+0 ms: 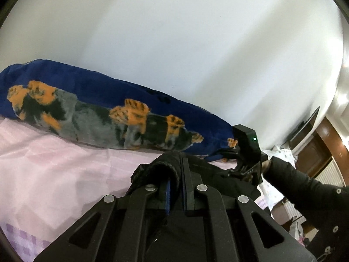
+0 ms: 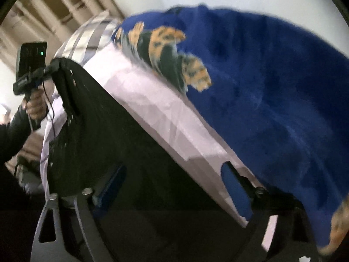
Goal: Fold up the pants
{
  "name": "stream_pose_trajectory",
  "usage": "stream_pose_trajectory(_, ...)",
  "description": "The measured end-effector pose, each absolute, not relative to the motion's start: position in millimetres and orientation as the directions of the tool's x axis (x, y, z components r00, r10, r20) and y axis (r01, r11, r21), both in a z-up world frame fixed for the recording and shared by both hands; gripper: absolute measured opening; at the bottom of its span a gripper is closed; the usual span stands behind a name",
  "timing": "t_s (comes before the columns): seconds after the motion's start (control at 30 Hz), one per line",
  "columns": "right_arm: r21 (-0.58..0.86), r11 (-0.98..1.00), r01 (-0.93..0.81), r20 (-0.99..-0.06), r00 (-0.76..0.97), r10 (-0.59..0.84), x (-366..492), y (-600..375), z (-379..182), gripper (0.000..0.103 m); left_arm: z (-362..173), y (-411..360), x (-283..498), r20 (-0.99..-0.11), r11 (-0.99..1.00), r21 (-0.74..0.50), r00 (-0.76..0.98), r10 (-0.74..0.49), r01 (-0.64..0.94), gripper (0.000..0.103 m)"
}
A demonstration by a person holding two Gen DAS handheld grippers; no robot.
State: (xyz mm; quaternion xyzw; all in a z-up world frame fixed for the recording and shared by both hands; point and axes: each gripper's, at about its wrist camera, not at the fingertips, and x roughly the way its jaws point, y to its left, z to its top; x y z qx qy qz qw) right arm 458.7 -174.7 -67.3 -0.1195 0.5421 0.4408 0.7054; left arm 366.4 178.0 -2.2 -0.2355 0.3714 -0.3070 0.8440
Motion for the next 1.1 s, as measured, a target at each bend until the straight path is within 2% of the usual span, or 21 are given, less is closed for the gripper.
stream_pose_trajectory(0.03, 0.322, 0.568, -0.758, -0.877, -0.013, 0.48, 461, -177, -72, 0.072, -4, 182, 365, -0.484, 0.703, -0.626, 0.538, -0.69, 0.338, 0.008)
stream_pose_trajectory(0.2, 0.318, 0.56, -0.765, -0.906, -0.071, 0.417, 463, -194, -85, 0.059, -6, 187, 364, -0.498, 0.723, -0.611, 0.552, -0.668, 0.323, 0.008)
stream_pose_trajectory(0.27, 0.289, 0.568, -0.771, -0.92, -0.061, 0.386, 460, -201, -86, 0.05, -7, 187, 365, -0.508, 0.733, -0.6, 0.554, -0.659, 0.321, 0.008)
stream_pose_trajectory(0.33, 0.262, 0.587, -0.766, -0.931, -0.04, 0.364, 459, -209, -87, 0.034, -10, 186, 367, -0.517, 0.74, -0.596, 0.556, -0.651, 0.312, 0.008)
stream_pose_trajectory(0.43, 0.231, 0.637, -0.735, -0.937, 0.008, 0.35, 457, -230, -84, 0.018, -14, 184, 369, -0.531, 0.755, -0.579, 0.561, -0.636, 0.307, 0.008)
stream_pose_trajectory(0.6, 0.083, 0.705, -0.705, -0.929, 0.201, 0.31, 426, -237, -60, 0.012, -18, 180, 373, -0.57, 0.801, -0.523, 0.58, -0.582, 0.291, 0.008)
stream_pose_trajectory(0.77, -0.082, 0.785, -0.614, -0.878, 0.417, 0.234, 364, -240, -26, 0.01, -5, 177, 357, -0.566, 0.811, -0.478, 0.588, -0.578, 0.337, 0.008)
stream_pose_trajectory(0.93, -0.115, 0.84, -0.531, -0.838, 0.506, 0.205, 298, -248, -4, 0.008, 18, 178, 315, -0.543, 0.794, -0.465, 0.582, -0.605, 0.391, 0.008)
stream_pose_trajectory(1.1, -0.082, 0.89, -0.449, -0.831, 0.524, 0.188, 228, -249, -5, 0.006, 30, 180, 259, -0.553, 0.782, -0.447, 0.554, -0.623, 0.433, 0.008)
